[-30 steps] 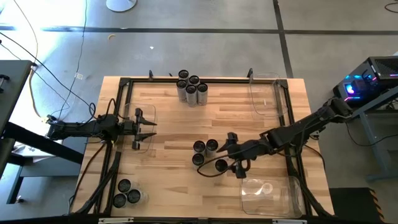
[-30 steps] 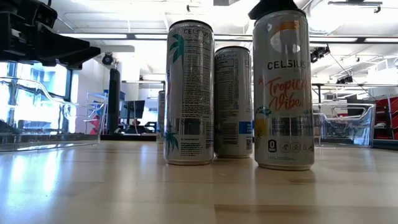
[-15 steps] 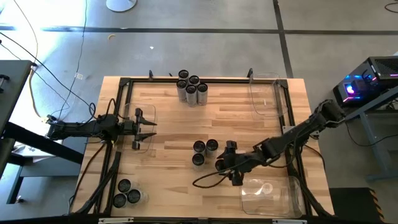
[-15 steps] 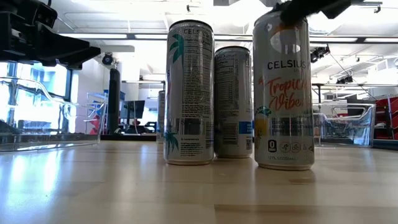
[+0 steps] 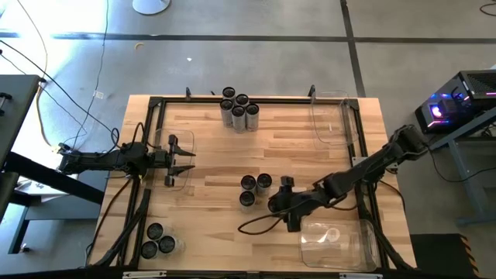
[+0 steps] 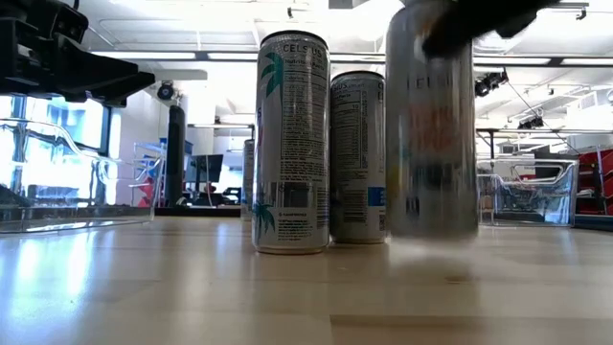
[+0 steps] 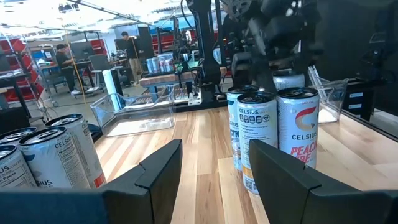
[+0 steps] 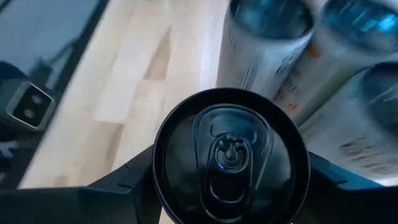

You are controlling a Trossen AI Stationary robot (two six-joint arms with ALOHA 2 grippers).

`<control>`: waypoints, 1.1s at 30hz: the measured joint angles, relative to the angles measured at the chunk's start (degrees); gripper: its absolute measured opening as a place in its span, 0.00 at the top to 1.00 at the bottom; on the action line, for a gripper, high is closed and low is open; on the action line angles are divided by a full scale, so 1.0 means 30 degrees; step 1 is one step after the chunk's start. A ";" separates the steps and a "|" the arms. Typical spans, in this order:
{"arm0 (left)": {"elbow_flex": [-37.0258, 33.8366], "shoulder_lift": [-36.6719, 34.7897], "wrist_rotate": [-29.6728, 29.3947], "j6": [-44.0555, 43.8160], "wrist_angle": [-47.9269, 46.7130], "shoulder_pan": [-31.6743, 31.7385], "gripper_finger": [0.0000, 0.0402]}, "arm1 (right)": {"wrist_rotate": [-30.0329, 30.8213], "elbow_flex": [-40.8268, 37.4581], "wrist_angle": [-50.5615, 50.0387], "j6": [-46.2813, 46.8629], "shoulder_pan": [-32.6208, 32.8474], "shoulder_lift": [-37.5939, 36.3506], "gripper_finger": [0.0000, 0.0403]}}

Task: Sort soda cans
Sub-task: Put the white-yellow soda can into the bottom transparent bin

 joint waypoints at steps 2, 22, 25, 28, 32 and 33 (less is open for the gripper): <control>-0.0001 -0.0002 0.0000 0.0000 0.0000 0.0001 0.55 | 0.0656 0.0665 -0.0908 0.0178 0.0417 -0.0870 0.41; 0.0005 -0.0007 -0.0004 0.0000 0.0007 -0.0001 0.55 | 1.2087 0.5371 -1.1736 1.6124 1.2978 -0.1544 0.41; 0.0001 -0.0007 -0.0005 0.0000 0.0002 -0.0001 0.55 | 1.2067 0.5365 -1.2926 1.8559 1.3337 -0.0546 0.41; 0.0002 -0.0002 -0.0007 0.0000 0.0000 -0.0002 0.55 | 1.1459 0.5365 -1.4357 2.0730 1.3330 0.0264 0.41; 0.0002 -0.0007 -0.0001 0.0000 0.0001 -0.0001 0.55 | 1.1235 0.5365 -1.6258 2.2799 1.3188 0.0977 0.41; 0.0004 -0.0002 0.0000 0.0000 0.0000 0.0001 0.55 | 1.1012 0.5365 -1.6742 2.3248 1.3085 0.1134 0.41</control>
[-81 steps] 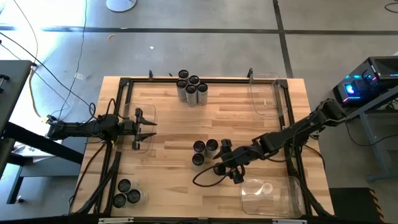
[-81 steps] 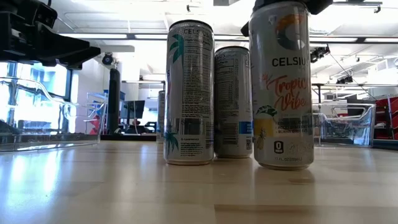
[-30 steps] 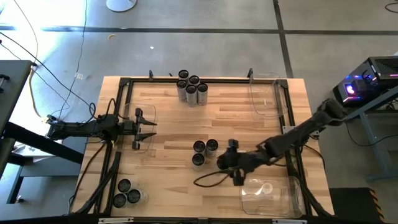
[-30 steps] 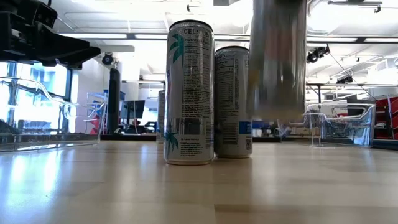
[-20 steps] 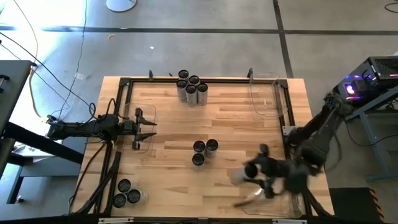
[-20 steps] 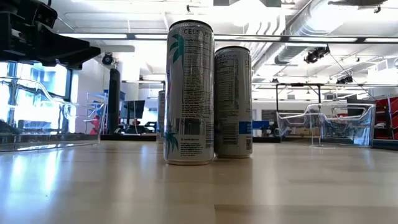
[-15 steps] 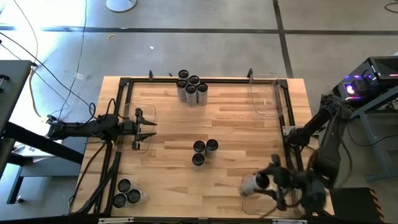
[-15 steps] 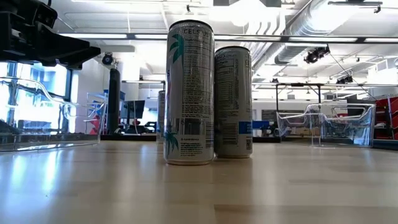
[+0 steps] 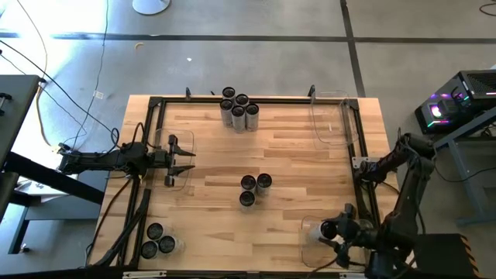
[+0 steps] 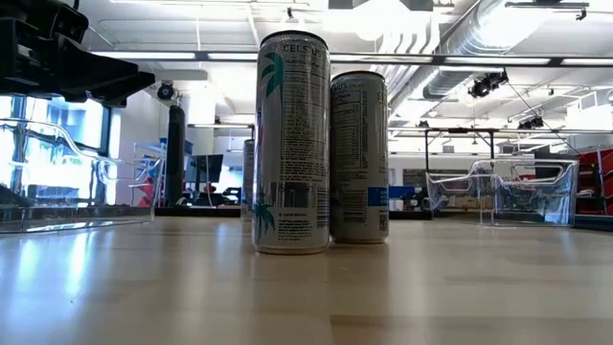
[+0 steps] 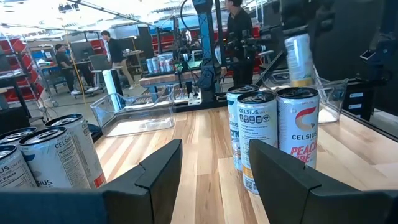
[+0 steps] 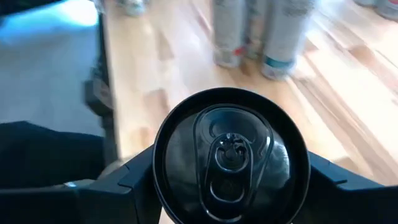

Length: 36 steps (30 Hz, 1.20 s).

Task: Sort soda cans
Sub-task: Put the white-yellow soda can into the bottom transparent bin

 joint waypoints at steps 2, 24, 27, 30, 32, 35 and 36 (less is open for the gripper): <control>0.0001 -0.0001 -0.0004 0.0000 0.0007 0.0000 0.55 | -0.0535 0.0000 -0.0642 0.0391 -0.0262 0.0369 0.41; -0.0005 -0.0005 0.0000 0.0000 0.0001 -0.0007 0.55 | -0.1600 0.0000 0.0580 -0.2604 -0.2146 0.2919 0.41; 0.0002 -0.0005 0.0000 0.0000 0.0002 -0.0002 0.55 | -0.1515 0.0000 0.0581 -0.2590 -0.2146 0.2939 0.41; -0.0002 0.0002 -0.0004 0.0000 0.0001 -0.0004 0.55 | -0.1517 0.0000 0.0574 -0.2597 -0.2231 0.2939 0.41; 0.0000 -0.0005 -0.0007 0.0000 0.0002 -0.0007 0.55 | -0.1516 0.0000 0.0556 -0.2604 -0.2269 0.2939 0.41; 0.0002 -0.0005 0.0000 0.0000 0.0001 0.0000 0.55 | -0.1520 0.0000 0.0545 -0.2641 -0.2371 0.2939 0.41; 0.0002 -0.0002 -0.0006 0.0000 0.0003 0.0000 0.55 | -0.1520 -0.0007 0.0547 -0.2632 -0.2427 0.2939 0.41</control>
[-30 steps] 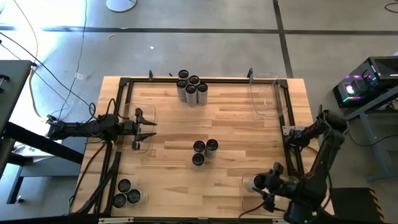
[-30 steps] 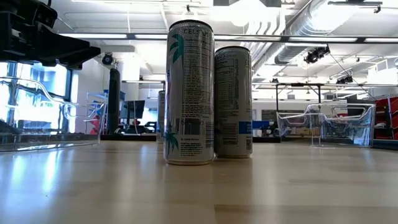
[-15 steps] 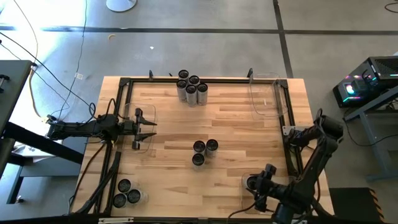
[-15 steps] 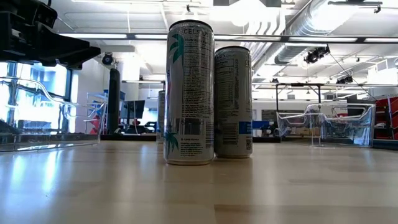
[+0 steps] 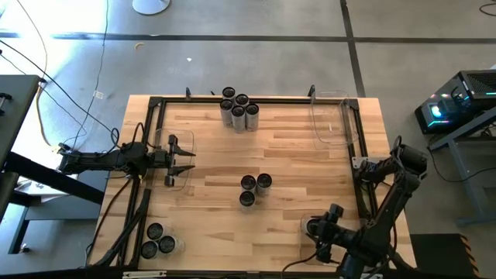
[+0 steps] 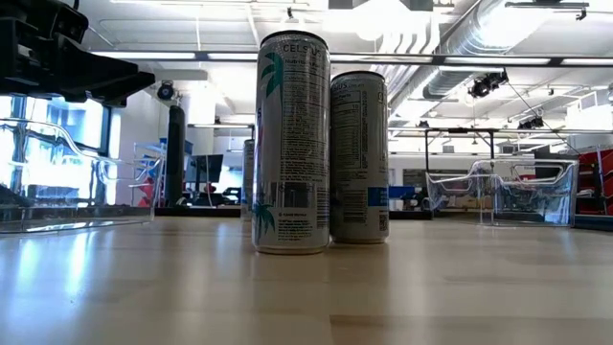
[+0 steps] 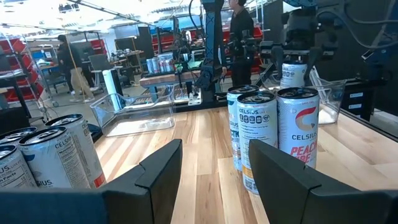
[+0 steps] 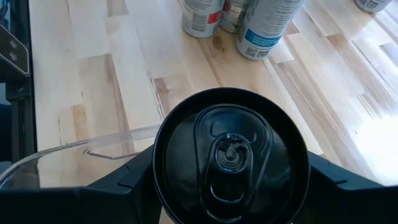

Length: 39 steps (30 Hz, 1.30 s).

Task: Sort soda cans
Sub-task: Put the white-yellow soda can into the bottom transparent bin, then put the white-blue soda can into the top transparent bin

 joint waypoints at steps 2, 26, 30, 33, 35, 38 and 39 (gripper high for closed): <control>-0.0007 0.0002 0.0006 0.0000 -0.0003 0.0000 0.55 | -0.0030 0.0000 0.0006 0.0035 -0.0140 0.0000 0.41; -0.0007 0.0004 0.0001 0.0000 -0.0003 0.0000 0.55 | 0.0602 0.2284 -0.3714 -0.0321 -0.0717 -0.1122 0.18; 0.0000 0.0000 0.0004 0.0000 -0.0002 -0.0004 0.55 | 0.1736 0.3731 -0.4605 -0.1515 -0.0972 -0.1122 0.18; 0.0000 0.0001 0.0006 0.0000 0.0004 -0.0004 0.55 | 0.1221 0.4280 -0.3826 -0.3996 -0.1932 -0.1122 0.18; 0.0000 -0.0003 0.0006 0.0000 -0.0003 -0.0001 0.55 | 0.0161 0.4247 -0.2521 -0.6334 -0.2962 -0.1122 0.18; -0.0001 0.0004 0.0006 0.0000 -0.0003 0.0000 0.55 | -0.1922 0.3558 0.0087 -1.1062 -0.4948 -0.1122 0.18; 0.0000 0.0004 -0.0001 0.0000 -0.0003 -0.0001 0.55 | -0.2617 0.3283 0.0725 -1.2587 -0.5732 -0.1122 0.18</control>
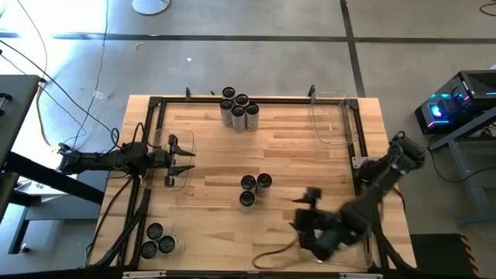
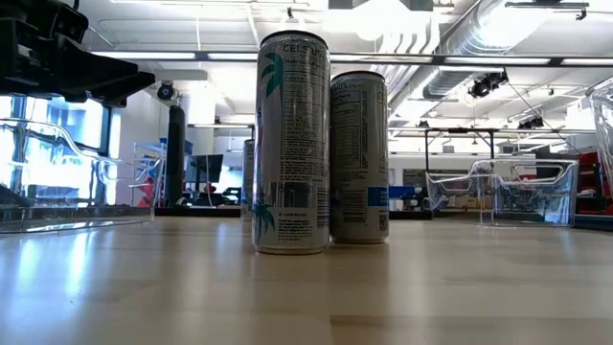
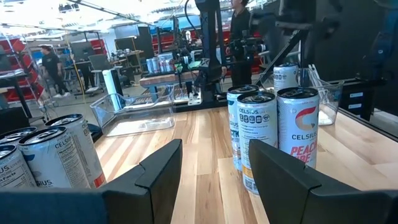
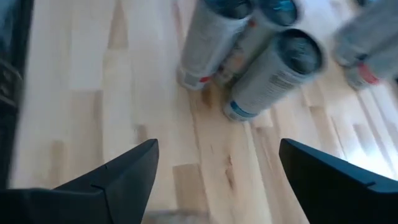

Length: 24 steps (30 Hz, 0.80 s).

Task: Sort soda cans
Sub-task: Put the white-blue soda can into the top transparent bin

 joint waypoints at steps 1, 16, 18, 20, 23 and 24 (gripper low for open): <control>-0.0002 -0.0002 -0.0001 0.0000 0.0000 -0.0004 0.55 | -0.0619 -0.0218 0.0340 -0.1496 -0.0813 0.0000 0.18; -0.0007 -0.0007 0.0005 0.0000 0.0001 -0.0001 0.55 | -0.8319 -0.2211 0.9919 -1.2990 -0.9678 -0.4079 0.18; -0.0006 -0.0006 0.0006 0.0000 0.0001 0.0000 0.55 | -0.9769 -0.3287 1.2058 -1.3017 -0.9978 -0.4087 0.18; 0.0000 0.0000 -0.0001 0.0000 0.0005 -0.0004 0.55 | -1.0314 -0.4373 1.3452 -1.2688 -1.0060 -0.4073 0.18; -0.0005 -0.0002 -0.0001 0.0000 0.0002 -0.0007 0.55 | -1.0137 -0.5734 1.4499 -1.1965 -1.0000 -0.4073 0.18; -0.0001 -0.0004 -0.0001 0.0000 0.0010 -0.0002 0.55 | -0.9726 -0.6027 1.4458 -1.1538 -0.9921 -0.4073 0.18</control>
